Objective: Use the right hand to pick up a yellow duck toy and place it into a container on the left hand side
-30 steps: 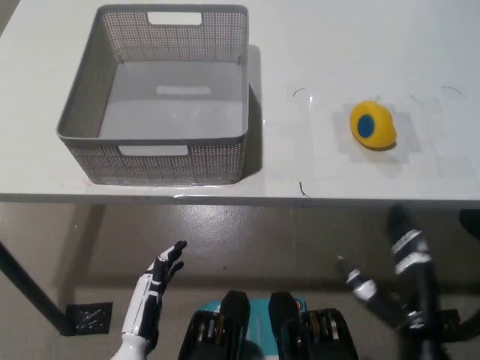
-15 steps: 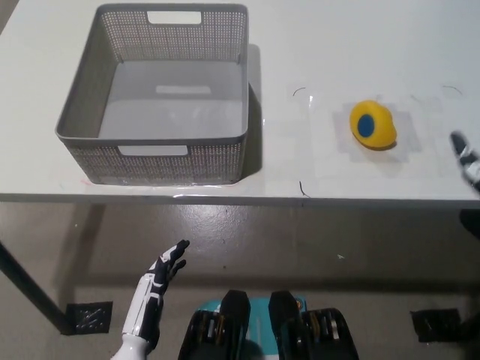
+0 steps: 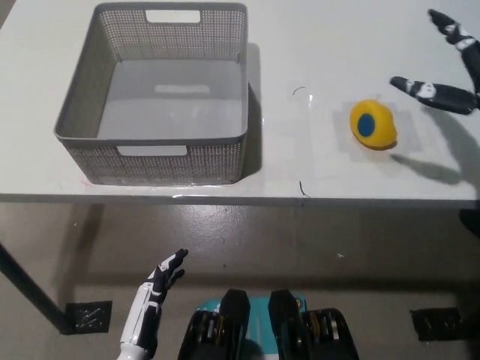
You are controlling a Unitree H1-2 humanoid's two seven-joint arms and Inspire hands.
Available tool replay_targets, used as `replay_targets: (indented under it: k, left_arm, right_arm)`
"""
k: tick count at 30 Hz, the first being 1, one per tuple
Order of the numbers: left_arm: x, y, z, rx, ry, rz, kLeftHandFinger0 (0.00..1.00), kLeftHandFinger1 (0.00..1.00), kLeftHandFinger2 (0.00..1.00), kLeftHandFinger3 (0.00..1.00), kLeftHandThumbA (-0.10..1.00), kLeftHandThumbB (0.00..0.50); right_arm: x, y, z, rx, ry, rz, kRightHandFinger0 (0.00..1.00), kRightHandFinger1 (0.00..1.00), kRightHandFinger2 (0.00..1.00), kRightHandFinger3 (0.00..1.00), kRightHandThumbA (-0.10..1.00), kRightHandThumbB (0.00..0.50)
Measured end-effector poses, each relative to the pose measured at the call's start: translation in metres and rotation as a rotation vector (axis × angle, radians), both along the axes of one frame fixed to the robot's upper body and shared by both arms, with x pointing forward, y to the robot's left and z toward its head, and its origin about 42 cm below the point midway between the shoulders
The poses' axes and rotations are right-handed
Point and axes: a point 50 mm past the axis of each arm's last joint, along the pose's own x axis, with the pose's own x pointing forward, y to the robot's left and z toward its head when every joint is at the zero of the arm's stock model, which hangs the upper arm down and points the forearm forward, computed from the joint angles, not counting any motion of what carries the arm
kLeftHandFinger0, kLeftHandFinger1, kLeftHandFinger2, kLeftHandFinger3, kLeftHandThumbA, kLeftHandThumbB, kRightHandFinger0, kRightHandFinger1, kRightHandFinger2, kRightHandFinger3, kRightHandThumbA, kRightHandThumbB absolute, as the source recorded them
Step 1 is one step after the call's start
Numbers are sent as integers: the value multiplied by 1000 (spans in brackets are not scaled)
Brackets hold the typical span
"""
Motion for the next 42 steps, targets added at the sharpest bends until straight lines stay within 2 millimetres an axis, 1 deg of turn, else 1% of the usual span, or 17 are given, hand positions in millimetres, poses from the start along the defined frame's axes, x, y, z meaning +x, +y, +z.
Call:
replay_targets:
  k: [1,6,8,9,11,12,13,14,15,18,22,28,31,32,36,37,42]
  left_arm:
    - [0,0,0,1,0,0,1000,1000,1000,1000,1000,500]
    - [-5,1,-3,1,6,2,1000,1000,1000,1000,1000,500]
    - [-7,2,-4,2,9,3,1000,1000,1000,1000,1000,500]
    - [-8,2,-5,2,11,4,1000,1000,1000,1000,1000,500]
    - [-9,2,-5,2,12,3,1000,1000,1000,1000,1000,500]
    - [-9,2,-5,2,11,2,1000,1000,1000,1000,1000,500]
    - [-9,2,-5,3,10,1,1000,1000,1000,1000,1000,500]
    - [-9,2,-5,3,10,0,1000,1000,1000,1000,1000,500]
    - [-9,2,-5,3,9,0,1000,1000,1000,1000,1000,500]
    - [-9,3,-5,5,6,-3,1000,1000,1000,1000,1000,500]
    - [-9,4,-5,6,5,-7,1000,1000,1000,1000,1000,500]
    - [-9,3,-5,7,3,-14,1000,1000,1000,1000,1000,500]
    - [-10,3,-5,7,3,-15,1000,1000,1000,1000,1000,500]
    - [-10,3,-5,7,3,-15,1000,1000,1000,1000,1000,500]
    - [-10,3,-5,7,3,-16,1000,1000,1000,1000,1000,500]
    - [-10,3,-5,7,3,-17,1000,1000,1000,1000,1000,500]
    - [-10,3,-5,6,0,-17,1000,1000,1000,1000,1000,500]
  right_arm:
    - [6,2,0,-18,27,2,1000,1000,1000,1000,960,453]
    - [44,11,-1,-149,223,11,1000,1000,1000,1000,937,468]
    - [55,11,1,-172,285,9,1000,1000,1000,1000,952,468]
    - [61,12,4,-184,319,10,1000,1000,1000,1000,956,454]
    - [68,12,6,-203,371,8,1000,1000,1000,1000,959,467]
    - [71,12,8,-211,393,8,1000,1000,1000,1000,968,454]
    - [74,13,10,-220,414,11,1000,1000,1000,1000,975,461]
    - [75,13,10,-226,425,14,1000,1000,1000,1000,977,478]
    - [77,15,12,-235,434,20,1000,1000,1000,1000,983,433]
    - [80,20,11,-266,470,39,1000,1000,1000,1000,966,423]
    - [80,24,4,-290,504,62,1000,1000,1000,1000,1000,421]
    - [79,26,2,-323,517,78,1000,1000,1000,1000,1000,413]
    - [79,27,2,-333,522,86,1000,1000,1000,1000,1000,437]
    - [79,27,2,-335,522,88,1000,1000,1000,1000,973,431]
    - [79,27,1,-343,527,96,1000,1000,1000,1000,984,444]
    - [78,27,1,-346,528,98,1000,1000,1000,1000,963,463]
    - [78,29,-3,-351,547,105,1000,1000,1000,1000,936,452]
